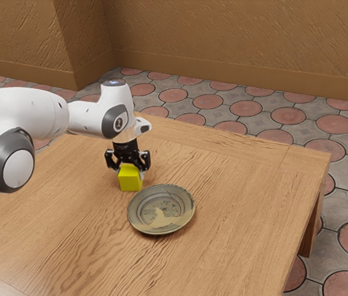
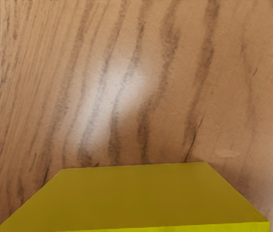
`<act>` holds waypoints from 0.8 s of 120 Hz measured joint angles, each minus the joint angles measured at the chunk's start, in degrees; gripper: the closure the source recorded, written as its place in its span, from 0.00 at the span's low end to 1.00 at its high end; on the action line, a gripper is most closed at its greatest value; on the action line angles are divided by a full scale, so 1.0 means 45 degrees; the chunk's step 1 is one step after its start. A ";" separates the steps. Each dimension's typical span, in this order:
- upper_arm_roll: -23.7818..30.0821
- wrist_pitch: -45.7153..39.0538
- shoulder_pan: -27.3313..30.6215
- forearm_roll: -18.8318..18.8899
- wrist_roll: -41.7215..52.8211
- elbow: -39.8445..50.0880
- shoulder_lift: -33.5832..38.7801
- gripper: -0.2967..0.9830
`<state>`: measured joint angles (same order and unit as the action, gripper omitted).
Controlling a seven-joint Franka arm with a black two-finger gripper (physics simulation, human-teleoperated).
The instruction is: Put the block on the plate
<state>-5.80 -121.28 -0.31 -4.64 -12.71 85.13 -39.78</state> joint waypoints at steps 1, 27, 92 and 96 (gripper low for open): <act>0.0000 -0.0001 -0.0001 0.0002 0.0000 -0.0001 0.0000 0.36; 0.0001 -0.0016 -0.0027 0.0045 -0.0022 -0.0007 0.0041 0.43; -0.0089 0.0064 -0.0996 0.0268 -0.0235 0.1125 0.2135 0.44; -0.0092 0.0074 -0.1133 0.0274 -0.0278 0.1418 0.2398 0.45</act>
<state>-6.22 -120.95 -5.41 -3.41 -13.96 91.51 -28.99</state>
